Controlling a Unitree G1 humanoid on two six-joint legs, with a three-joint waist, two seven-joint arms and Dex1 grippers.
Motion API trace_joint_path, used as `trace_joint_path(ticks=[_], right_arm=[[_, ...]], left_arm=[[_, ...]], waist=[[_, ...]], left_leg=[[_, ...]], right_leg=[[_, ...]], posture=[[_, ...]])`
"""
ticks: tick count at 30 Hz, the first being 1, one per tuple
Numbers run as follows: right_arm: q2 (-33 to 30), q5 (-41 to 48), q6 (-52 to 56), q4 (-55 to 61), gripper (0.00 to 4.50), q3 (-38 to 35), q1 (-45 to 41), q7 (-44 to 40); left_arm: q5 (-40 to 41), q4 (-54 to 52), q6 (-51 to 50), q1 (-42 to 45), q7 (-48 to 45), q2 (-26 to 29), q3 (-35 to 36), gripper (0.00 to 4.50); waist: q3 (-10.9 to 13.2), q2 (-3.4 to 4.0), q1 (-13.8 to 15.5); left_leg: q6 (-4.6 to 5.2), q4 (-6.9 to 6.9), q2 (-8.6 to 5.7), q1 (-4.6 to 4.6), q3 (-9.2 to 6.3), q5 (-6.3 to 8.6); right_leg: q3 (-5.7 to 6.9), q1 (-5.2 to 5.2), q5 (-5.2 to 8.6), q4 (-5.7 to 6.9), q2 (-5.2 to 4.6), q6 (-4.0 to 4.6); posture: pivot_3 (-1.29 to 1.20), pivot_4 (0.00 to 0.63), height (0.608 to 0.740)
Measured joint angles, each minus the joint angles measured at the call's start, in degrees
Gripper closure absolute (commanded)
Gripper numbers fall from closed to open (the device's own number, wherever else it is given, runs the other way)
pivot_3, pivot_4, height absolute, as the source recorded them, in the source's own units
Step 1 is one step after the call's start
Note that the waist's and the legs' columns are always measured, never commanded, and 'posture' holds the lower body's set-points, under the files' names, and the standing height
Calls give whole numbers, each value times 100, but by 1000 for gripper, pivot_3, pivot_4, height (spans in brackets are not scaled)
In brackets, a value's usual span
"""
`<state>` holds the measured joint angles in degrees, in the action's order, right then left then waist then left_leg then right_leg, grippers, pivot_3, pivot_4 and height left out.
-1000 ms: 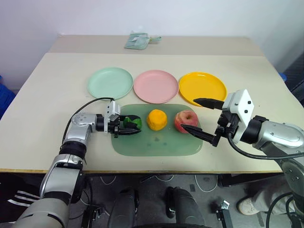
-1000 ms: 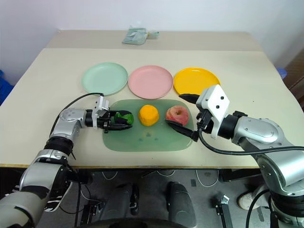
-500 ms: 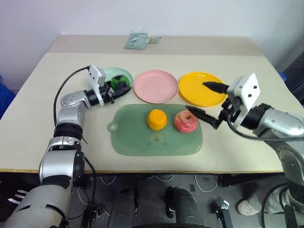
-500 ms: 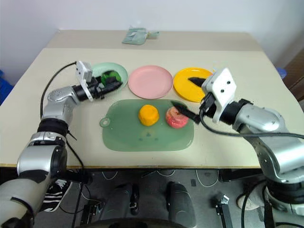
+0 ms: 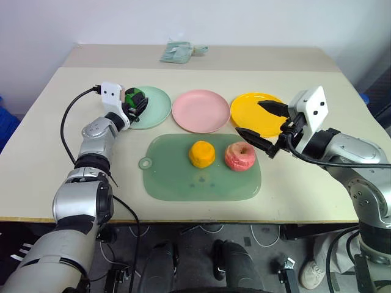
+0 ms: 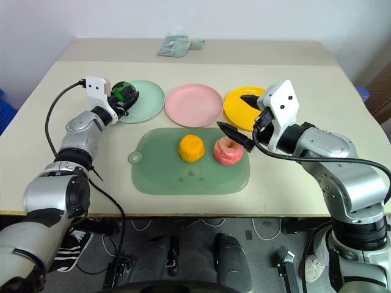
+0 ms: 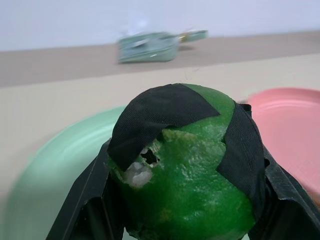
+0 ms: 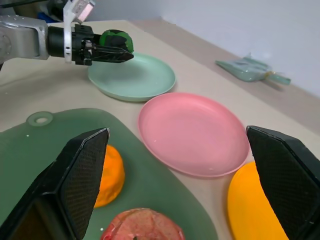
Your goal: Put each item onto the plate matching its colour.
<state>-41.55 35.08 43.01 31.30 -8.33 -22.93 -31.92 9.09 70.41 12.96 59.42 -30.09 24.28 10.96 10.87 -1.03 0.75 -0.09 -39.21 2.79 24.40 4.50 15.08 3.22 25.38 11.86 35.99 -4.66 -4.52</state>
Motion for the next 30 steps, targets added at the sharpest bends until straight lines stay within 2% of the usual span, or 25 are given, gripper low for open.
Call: trace_joint_path(ticks=[1, 2, 4, 6, 12, 15, 17, 20, 23, 27, 30], right_arm=[[0, 7, 10, 13, 0, -9, 0, 0], [0, 7, 20, 14, 0, -13, 0, 1], [0, 7, 24, 14, 0, -13, 0, 1], [0, 5, 24, 14, 0, -14, 0, 1], [0, 0, 18, 13, 0, -13, 0, -11], [-2, -5, 12, 13, 0, -13, 1, -26], [-6, -8, -3, 13, 0, -9, 3, -79], [-41, -46, -15, 13, 0, 75, 47, -205], [-50, -75, -11, 13, 0, 168, 70, -248], [-42, -134, -19, 4, 0, 226, 5, -234], [-40, -237, -51, 0, 0, 318, -73, -241]], left_arm=[[-15, 48, 4, 40, 70, 0, 2, 1762], [-24, 106, 5, 93, 105, 1, 6, 1505], [-24, 144, 7, 139, 115, 1, 33, 873], [-48, 155, 34, 149, 154, 13, 57, 54], [-276, 149, 382, 171, 83, 106, -28, 54], [-265, 83, 517, 182, -244, 228, -14, 54], [-12, -82, 419, 198, -978, 215, 96, 54], [746, -883, -112, 101, -3054, 154, 216, 54], [1177, -1685, -990, -357, -4664, 253, 73, 54], [1284, -2077, -1620, -905, -5400, 320, -101, 54], [1357, -2595, -1858, -994, -5757, 413, -160, 54]], waist=[[0, 0, -2], [0, 0, -2], [0, 0, -4], [0, 0, -5], [0, 0, -4], [0, 0, -5], [0, 0, 4], [0, 0, -3], [-2, 4, -71], [-1, 2, -131], [-1, 1, -129]], left_leg=[[0, 0, 0, 0, 0, 0], [0, 0, 0, -1, 0, 0], [0, 0, 0, -1, 1, 0], [0, 0, 0, -1, 1, 0], [0, 0, 0, -1, 1, 0], [0, 0, 0, -1, 1, 0], [0, 0, 1, 0, 1, 0], [-1, 0, 0, 3, 4, 0], [0, 0, 1, -5, 6, 0], [-1, 0, 5, -4, -6, -1], [-1, -1, 4, -2, -5, -1]], right_leg=[[0, 0, 0, 1, 0, 0], [0, 0, 0, 1, 0, 0], [0, 0, 0, 1, 0, 0], [0, 0, 0, 1, 0, 0], [0, 0, 0, 1, 1, 0], [0, 0, 0, 1, 1, 0], [1, 0, 0, 1, 0, 1], [1, -1, 2, -5, -2, 3], [-2, 0, 2, 3, 0, 3], [0, 1, 2, 10, 8, 5], [-1, 1, 2, 6, 5, 5]], posture=[[0, 150, 740], [0, 150, 740], [0, 150, 740], [0, 150, 740], [0, 150, 740], [0, 150, 740], [0, 150, 740], [0, 150, 740], [0, 150, 740], [0, 150, 740], [0, 150, 740]])
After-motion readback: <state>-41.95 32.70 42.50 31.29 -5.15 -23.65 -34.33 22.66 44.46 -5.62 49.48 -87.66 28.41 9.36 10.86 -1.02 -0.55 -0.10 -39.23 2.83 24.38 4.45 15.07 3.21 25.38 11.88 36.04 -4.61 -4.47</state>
